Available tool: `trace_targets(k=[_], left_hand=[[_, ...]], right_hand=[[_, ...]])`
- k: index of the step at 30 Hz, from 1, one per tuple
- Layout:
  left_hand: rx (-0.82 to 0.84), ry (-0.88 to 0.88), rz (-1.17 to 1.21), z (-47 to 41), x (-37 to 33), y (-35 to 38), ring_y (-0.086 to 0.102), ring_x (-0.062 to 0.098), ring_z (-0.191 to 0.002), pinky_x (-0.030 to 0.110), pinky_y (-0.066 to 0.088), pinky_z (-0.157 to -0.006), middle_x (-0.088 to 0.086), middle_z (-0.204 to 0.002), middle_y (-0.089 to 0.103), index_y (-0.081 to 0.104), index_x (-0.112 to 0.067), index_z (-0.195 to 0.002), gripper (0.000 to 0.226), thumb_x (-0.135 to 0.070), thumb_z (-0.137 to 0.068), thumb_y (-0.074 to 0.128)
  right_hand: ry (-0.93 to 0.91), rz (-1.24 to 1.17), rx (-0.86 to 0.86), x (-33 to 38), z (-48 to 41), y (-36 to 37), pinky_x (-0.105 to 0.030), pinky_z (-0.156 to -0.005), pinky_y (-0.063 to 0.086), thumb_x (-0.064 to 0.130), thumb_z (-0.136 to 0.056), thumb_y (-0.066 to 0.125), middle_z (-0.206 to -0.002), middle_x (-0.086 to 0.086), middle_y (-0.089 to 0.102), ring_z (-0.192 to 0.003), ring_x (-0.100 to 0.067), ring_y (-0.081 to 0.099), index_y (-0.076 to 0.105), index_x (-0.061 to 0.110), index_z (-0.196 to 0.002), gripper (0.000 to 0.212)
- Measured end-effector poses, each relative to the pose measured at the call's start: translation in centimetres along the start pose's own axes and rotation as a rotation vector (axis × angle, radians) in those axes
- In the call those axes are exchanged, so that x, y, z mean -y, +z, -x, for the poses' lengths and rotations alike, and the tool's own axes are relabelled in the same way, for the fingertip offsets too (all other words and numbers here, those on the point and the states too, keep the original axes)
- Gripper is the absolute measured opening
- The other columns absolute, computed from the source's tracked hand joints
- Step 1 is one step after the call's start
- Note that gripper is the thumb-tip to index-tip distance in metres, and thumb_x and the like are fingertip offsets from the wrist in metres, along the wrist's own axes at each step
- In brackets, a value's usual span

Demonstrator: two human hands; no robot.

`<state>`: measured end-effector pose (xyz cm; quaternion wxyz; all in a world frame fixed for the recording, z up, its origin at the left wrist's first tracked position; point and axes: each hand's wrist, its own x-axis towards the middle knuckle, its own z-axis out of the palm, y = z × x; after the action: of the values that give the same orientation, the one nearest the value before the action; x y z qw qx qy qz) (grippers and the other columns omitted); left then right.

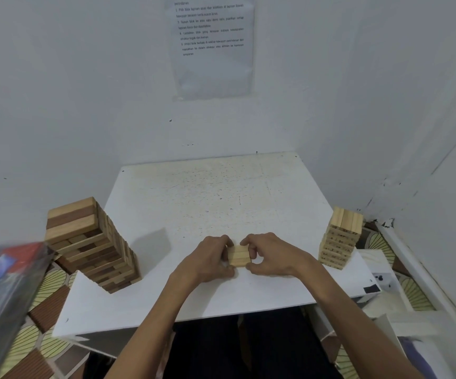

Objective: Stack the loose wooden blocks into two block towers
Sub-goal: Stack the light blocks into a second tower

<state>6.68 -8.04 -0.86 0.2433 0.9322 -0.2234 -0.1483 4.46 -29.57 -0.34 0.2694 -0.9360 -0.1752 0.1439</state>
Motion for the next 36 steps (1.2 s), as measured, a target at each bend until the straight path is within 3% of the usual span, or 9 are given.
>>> trace_targets(k=[7, 17, 25, 28, 31, 36], left_hand=[[0.015, 0.0, -0.037, 0.1, -0.3, 0.2, 0.057, 0.015, -0.082, 0.033, 0.052, -0.075, -0.004, -0.093, 0.06, 0.055, -0.013, -0.123, 0.046, -0.022, -0.082, 0.073], [0.033, 0.004, 0.044, -0.1, 0.3, -0.2, 0.056, 0.007, -0.075, 0.023, 0.047, -0.069, -0.008, -0.091, 0.063, 0.056, -0.016, -0.127, 0.052, -0.028, -0.081, 0.077], [0.041, 0.041, 0.066, -0.3, 0.8, -0.4, 0.056, 0.007, -0.074, 0.03, 0.051, -0.077, -0.007, -0.09, 0.064, 0.058, -0.018, -0.129, 0.051, -0.033, -0.087, 0.081], [-0.032, 0.023, 0.06, -0.2, 1.0, -0.4, 0.05, 0.006, -0.073, 0.023, 0.042, -0.069, -0.008, -0.087, 0.058, 0.065, -0.022, -0.123, 0.05, -0.038, -0.08, 0.086], [-0.098, 0.012, 0.123, 0.2, 1.4, -0.1, 0.051, 0.002, -0.08, 0.014, 0.036, -0.07, -0.01, -0.098, 0.058, 0.068, -0.025, -0.125, 0.059, -0.04, -0.073, 0.091], [-0.197, -0.045, 0.178, 0.9, 1.7, 0.4, 0.054, 0.003, -0.089, 0.017, 0.038, -0.074, -0.014, -0.098, 0.059, 0.066, -0.028, -0.118, 0.062, -0.046, -0.065, 0.093]], right_hand=[[-0.019, 0.013, 0.007, -0.1, -0.1, 0.2, -0.032, -0.084, 0.05, 0.035, -0.089, 0.067, -0.096, 0.015, 0.054, -0.095, -0.007, 0.049, 0.052, 0.025, -0.129, 0.043], [0.014, -0.027, 0.017, -0.1, -0.2, 0.2, -0.032, -0.082, 0.051, 0.033, -0.09, 0.069, -0.101, 0.013, 0.057, -0.095, -0.014, 0.056, 0.054, 0.025, -0.128, 0.042], [0.037, -0.072, 0.033, -0.6, -0.5, 0.2, -0.017, -0.072, 0.04, 0.033, -0.09, 0.072, -0.098, 0.015, 0.063, -0.086, -0.004, 0.054, 0.053, 0.024, -0.137, 0.051], [0.043, -0.086, 0.002, -0.6, -0.5, 0.3, -0.019, -0.072, 0.043, 0.032, -0.086, 0.075, -0.094, 0.017, 0.062, -0.083, -0.004, 0.055, 0.058, 0.026, -0.13, 0.048], [0.041, -0.092, -0.046, -0.6, -0.3, 0.6, -0.028, -0.074, 0.051, 0.033, -0.08, 0.077, -0.09, 0.016, 0.06, -0.083, -0.008, 0.057, 0.061, 0.029, -0.122, 0.045], [0.021, -0.114, -0.069, -0.9, -0.4, 0.8, -0.033, -0.076, 0.053, 0.035, -0.078, 0.077, -0.091, 0.015, 0.06, -0.083, -0.01, 0.057, 0.062, 0.032, -0.119, 0.043]])
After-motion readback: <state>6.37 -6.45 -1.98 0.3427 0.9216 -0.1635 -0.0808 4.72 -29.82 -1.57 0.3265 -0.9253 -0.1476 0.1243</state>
